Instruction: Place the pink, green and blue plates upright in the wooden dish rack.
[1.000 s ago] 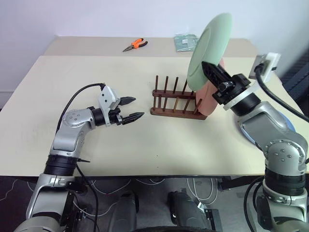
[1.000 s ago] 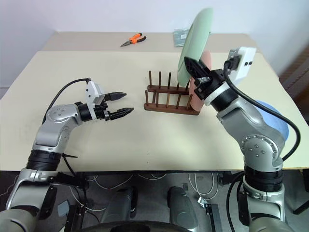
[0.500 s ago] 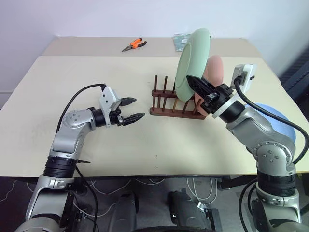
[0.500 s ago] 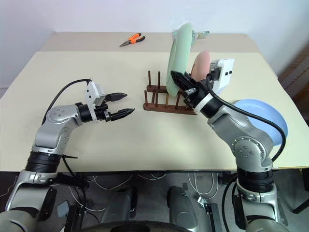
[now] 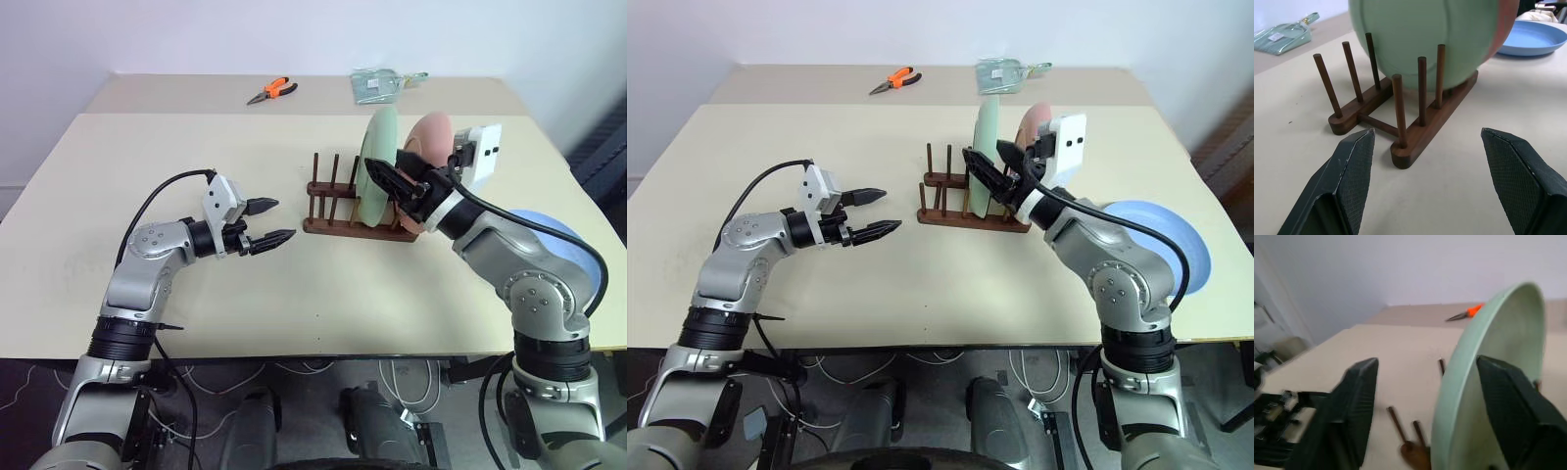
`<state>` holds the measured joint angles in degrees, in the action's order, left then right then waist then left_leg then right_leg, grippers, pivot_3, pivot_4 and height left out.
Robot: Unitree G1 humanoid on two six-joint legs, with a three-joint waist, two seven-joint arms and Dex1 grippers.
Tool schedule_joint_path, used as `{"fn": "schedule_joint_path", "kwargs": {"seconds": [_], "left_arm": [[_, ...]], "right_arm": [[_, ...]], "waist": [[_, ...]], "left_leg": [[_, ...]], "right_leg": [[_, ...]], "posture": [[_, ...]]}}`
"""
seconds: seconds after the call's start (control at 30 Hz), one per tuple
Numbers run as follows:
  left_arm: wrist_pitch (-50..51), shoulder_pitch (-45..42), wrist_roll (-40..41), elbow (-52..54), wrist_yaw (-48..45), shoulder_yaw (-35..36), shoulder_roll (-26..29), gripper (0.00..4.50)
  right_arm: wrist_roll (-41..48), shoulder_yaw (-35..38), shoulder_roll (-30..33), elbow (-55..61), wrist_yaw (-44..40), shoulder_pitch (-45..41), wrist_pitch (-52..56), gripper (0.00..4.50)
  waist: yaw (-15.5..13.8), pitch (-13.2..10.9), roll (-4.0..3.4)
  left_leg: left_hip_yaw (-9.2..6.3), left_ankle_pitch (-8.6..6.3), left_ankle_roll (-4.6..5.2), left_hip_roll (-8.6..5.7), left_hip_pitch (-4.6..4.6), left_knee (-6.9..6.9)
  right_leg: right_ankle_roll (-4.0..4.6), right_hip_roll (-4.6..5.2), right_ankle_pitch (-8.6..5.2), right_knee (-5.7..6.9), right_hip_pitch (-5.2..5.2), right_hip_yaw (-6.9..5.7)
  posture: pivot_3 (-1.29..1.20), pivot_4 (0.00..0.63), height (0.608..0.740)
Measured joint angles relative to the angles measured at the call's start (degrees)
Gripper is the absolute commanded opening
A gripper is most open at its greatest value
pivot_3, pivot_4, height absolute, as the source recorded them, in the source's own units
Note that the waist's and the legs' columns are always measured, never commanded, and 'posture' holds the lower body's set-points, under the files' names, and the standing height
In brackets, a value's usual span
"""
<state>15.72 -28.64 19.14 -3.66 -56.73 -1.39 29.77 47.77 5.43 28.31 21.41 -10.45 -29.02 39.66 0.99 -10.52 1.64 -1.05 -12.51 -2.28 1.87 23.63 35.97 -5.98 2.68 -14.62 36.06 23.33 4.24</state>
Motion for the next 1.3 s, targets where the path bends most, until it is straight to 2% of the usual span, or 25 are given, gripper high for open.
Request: {"fn": "schedule_joint_path", "kwargs": {"seconds": [0.13, 0.2, 0.3, 0.33, 0.37, 0.47, 0.53, 0.63, 0.77, 0.87, 1.07, 1.1, 1.3], "left_arm": [[0.1, 0.0, 0.1, 0.1, -0.1, 0.0, 0.0, 3.56], [0.2, 0.0, 0.1, 0.1, -0.2, -0.1, -0.1, 3.56], [0.2, -0.1, 0.1, 0.3, -0.5, -0.1, 0.0, 3.56], [0.2, -0.1, 0.1, 0.3, -0.6, -0.1, 0.0, 3.56], [0.2, -0.2, 0.1, 0.3, -0.7, -0.2, -0.1, 3.56], [0.2, -0.5, 0.3, 0.4, -2.0, -1.1, -0.6, 3.56], [0.2, -1.2, 0.3, -0.1, -2.8, -2.1, -1.6, 3.56], [0.2, -2.4, 0.3, -0.9, -3.7, -3.1, -3.0, 3.56], [0.1, -4.6, 0.3, -1.8, -5.0, -4.5, -4.2, 3.56], [0.1, -4.9, 0.3, -1.9, -5.8, -4.8, -4.8, 3.56], [0.2, -4.3, 0.3, -1.9, -6.6, -4.9, -4.7, 3.56], [0.2, -4.0, 0.3, -1.9, -6.7, -4.9, -4.6, 3.56], [-0.6, -3.3, 0.1, -1.9, -6.2, -4.4, -3.9, 3.56]], "right_arm": [[-5.1, 0.3, 7.3, 3.4, -4.1, -1.1, -0.7, 2.94], [-5.7, 3.3, 10.9, 5.3, -5.8, -1.1, -0.8, 2.94], [-4.5, 12.8, 16.4, 6.0, -7.3, 0.6, 0.1, 3.76], [-4.1, 16.1, 17.7, 6.1, -7.4, 2.0, 0.7, 4.27], [-3.8, 19.3, 18.3, 6.5, -7.7, 4.2, 1.3, 4.44], [-3.9, 27.1, 19.2, 8.4, -9.6, 16.6, 3.5, 4.44], [-7.0, 27.7, 20.1, 9.6, -10.9, 25.5, 3.8, 4.44], [-13.3, 23.6, 20.0, 10.7, -12.0, 35.6, 3.2, 4.44], [-21.5, 16.1, 17.8, 10.5, -9.8, 38.6, 0.5, 4.44], [-31.6, 8.2, 17.3, 4.7, -4.9, 39.6, -2.0, 3.57], [-38.3, 6.7, 15.1, -1.1, -2.8, 39.5, -3.7, 0.41], [-38.8, 6.7, 15.1, -1.5, -3.0, 39.4, -4.0, 0.06], [-43.5, 6.7, 15.7, -1.9, -3.5, 37.1, -6.6, 0.06]], "waist": [[-0.2, 0.0, -0.01], [-0.2, 0.0, -0.01], [-0.4, 0.0, 0.02], [-0.4, 0.0, 0.03], [-0.3, 0.0, 0.04], [-0.5, 0.0, 0.06], [-0.3, 0.0, -0.01], [0.2, 0.1, -0.03], [0.5, 0.1, -0.03], [0.1, 0.1, -0.01], [-0.2, 0.1, -0.02], [-0.2, 0.1, -0.02], [0.0, 0.1, -0.03]], "left_leg": [[-0.01, 0.00, 0.00, -0.01, 0.12, 0.02], [-0.02, 0.00, 0.00, -0.01, 0.17, 0.03], [-0.03, 0.00, 0.00, -0.02, 0.22, 0.04], [-0.03, 0.00, 0.00, -0.02, 0.23, 0.04], [-0.03, 0.00, 0.00, -0.02, 0.22, 0.03], [-0.06, -0.01, 0.02, -0.02, 0.21, 0.02], [-0.01, -0.01, 0.02, -0.04, 0.20, 0.07], [0.05, -0.01, 0.02, -0.03, 0.10, 0.07], [0.05, -0.01, 0.02, -0.02, -0.04, 0.04], [0.08, -0.01, 0.01, -0.05, 0.00, 0.05], [0.08, -0.01, 0.01, -0.06, 0.07, 0.08], [0.07, -0.01, 0.01, -0.06, 0.07, 0.07], [0.06, -0.01, 0.01, -0.05, 0.06, 0.07]], "right_leg": [[0.00, 0.02, 0.00, -0.04, 0.08, -0.01], [0.00, 0.01, 0.00, -0.04, 0.10, -0.01], [-0.01, 0.03, 0.00, -0.08, 0.10, -0.03], [0.00, 0.03, 0.00, -0.09, 0.09, -0.03], [0.00, 0.03, 0.00, -0.09, 0.09, -0.02], [-0.01, 0.02, -0.01, -0.09, 0.06, -0.04], [-0.01, 0.03, -0.01, -0.06, 0.08, 0.01], [0.01, 0.01, 0.00, -0.02, 0.08, 0.08], [0.02, -0.02, 0.01, -0.02, 0.02, 0.08], [0.03, 0.03, 0.01, -0.10, 0.01, 0.09], [0.02, 0.03, 0.00, -0.09, 0.04, 0.09], [0.02, 0.02, 0.00, -0.09, 0.04, 0.08], [0.01, 0.01, 0.00, -0.07, 0.05, 0.08]], "posture": [[0.00, 0.150, 0.732], [0.00, 0.150, 0.732], [0.00, 0.150, 0.732], [0.00, 0.150, 0.732], [0.00, 0.150, 0.732], [0.00, 0.150, 0.732], [0.00, 0.150, 0.732], [0.00, 0.150, 0.732], [0.00, 0.150, 0.732], [0.00, 0.150, 0.732], [0.00, 0.150, 0.732], [0.00, 0.150, 0.732], [0.00, 0.150, 0.732]]}}
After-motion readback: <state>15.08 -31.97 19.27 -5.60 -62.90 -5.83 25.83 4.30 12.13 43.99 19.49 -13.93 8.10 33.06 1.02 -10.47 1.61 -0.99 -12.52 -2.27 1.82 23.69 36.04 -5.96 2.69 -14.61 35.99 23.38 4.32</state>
